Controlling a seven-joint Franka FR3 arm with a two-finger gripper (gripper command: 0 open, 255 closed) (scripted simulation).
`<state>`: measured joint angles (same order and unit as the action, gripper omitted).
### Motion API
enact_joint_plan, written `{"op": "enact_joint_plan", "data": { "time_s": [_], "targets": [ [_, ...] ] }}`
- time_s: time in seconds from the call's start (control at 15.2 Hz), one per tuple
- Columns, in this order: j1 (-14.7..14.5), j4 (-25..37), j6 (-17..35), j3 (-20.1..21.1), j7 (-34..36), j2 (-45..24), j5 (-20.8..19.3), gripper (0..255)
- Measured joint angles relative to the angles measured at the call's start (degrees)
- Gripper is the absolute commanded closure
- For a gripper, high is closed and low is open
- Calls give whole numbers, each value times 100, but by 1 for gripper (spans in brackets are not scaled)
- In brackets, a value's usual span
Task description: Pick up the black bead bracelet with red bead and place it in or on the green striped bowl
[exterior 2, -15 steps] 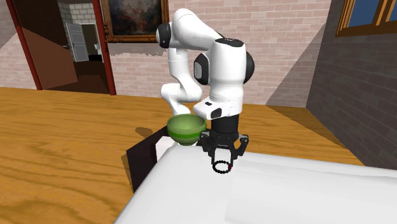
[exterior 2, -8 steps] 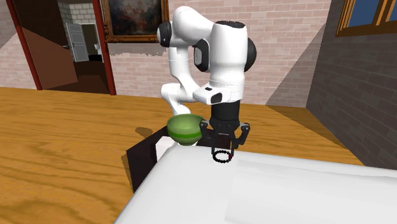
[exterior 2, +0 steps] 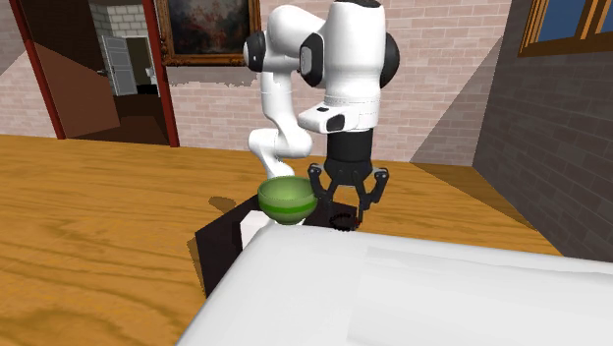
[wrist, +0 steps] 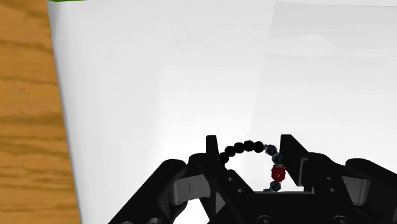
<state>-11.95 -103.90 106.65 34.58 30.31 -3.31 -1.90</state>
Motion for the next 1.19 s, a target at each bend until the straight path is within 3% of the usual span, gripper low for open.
{"op": "enact_joint_plan", "data": {
  "time_s": [0.33,0.73,1.19],
  "targets": [
    [31,121,-264,-14,-72,171,101,255],
    [174,-1235,-149,-352,-814,1601,860,255],
    [-36,-2703,-405,-981,-1575,3368,1439,255]
  ]
}}
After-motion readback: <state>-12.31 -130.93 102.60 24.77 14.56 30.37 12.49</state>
